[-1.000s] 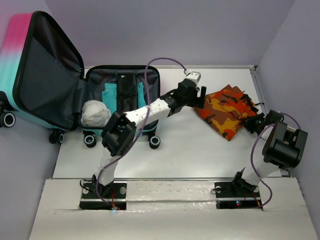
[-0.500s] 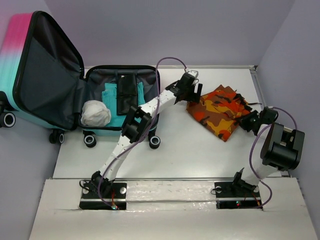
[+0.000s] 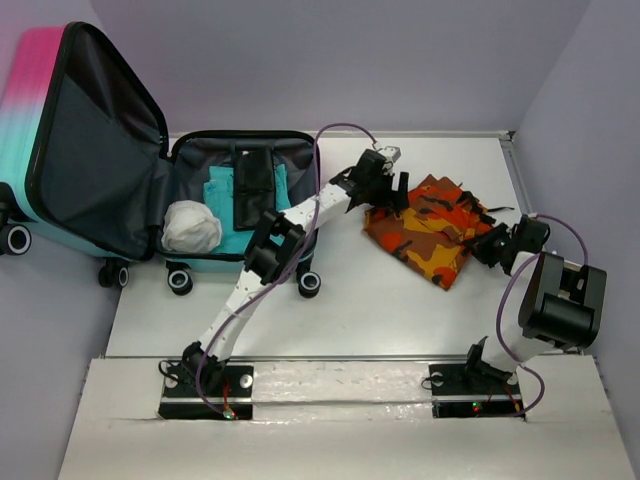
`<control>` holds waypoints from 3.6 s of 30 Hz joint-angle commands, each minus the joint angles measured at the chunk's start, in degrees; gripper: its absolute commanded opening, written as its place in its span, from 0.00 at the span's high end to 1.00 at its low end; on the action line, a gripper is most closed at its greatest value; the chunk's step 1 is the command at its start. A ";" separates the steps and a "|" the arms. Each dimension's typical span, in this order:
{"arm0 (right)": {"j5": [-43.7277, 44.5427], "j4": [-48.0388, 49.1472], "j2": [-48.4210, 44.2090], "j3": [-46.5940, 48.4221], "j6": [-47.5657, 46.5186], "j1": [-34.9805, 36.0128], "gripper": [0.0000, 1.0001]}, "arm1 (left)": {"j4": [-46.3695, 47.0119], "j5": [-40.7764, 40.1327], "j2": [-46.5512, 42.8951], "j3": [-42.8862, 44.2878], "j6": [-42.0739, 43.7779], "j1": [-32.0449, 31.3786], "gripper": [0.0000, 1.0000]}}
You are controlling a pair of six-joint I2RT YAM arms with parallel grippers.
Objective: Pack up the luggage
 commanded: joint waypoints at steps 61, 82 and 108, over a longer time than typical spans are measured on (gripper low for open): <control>6.01 -12.79 -10.85 31.50 5.19 31.59 0.93 | 1.28 -7.57 -53.72 -32.80 -1.43 8.93 0.94; 9.54 -35.02 44.39 98.17 0.19 58.18 0.01 | -9.45 -31.14 -70.80 -46.54 2.96 37.96 0.01; 12.44 -12.43 -11.77 33.76 -13.52 58.18 0.57 | -34.13 -75.51 -112.65 -63.95 -2.21 36.64 0.08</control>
